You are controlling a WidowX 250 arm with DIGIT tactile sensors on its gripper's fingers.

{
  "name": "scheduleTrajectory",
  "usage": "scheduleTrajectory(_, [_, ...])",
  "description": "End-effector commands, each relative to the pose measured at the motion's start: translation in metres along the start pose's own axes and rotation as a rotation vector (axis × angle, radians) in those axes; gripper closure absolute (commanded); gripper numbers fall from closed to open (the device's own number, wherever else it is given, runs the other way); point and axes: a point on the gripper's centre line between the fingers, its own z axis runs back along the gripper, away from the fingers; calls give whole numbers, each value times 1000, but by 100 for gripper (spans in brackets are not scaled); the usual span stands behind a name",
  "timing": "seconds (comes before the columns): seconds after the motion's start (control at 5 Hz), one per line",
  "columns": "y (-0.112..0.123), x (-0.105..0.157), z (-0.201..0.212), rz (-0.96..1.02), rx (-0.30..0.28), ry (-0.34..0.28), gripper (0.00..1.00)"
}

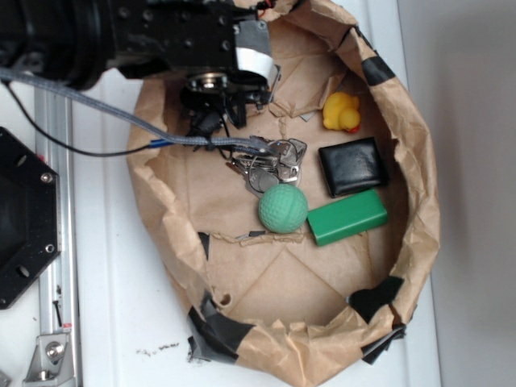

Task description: Grab the blue ball.

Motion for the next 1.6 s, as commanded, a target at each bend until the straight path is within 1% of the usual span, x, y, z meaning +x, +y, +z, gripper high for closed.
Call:
scheduleTrajectory(0.0, [0, -5, -1, 18, -2, 8, 100])
scheduleTrajectory(0.2, [-4, -4, 5, 32, 14, 25, 100])
scheduleTrajectory(0.4, [-9, 0, 14, 52, 36, 2, 100])
scheduleTrajectory(0.6, [-32, 26, 60, 80, 18, -46, 100])
scheduleTrajectory(0.8, [-48, 55, 121, 331, -122, -16, 100])
scheduleTrajectory(1.0, [-49, 57, 170, 592, -233, -87, 100])
scheduleTrajectory(1.2, [-46, 52, 176, 753, -301, -81, 100])
scheduleTrajectory(1.4, [-48, 42, 176, 738, -304, -100, 100])
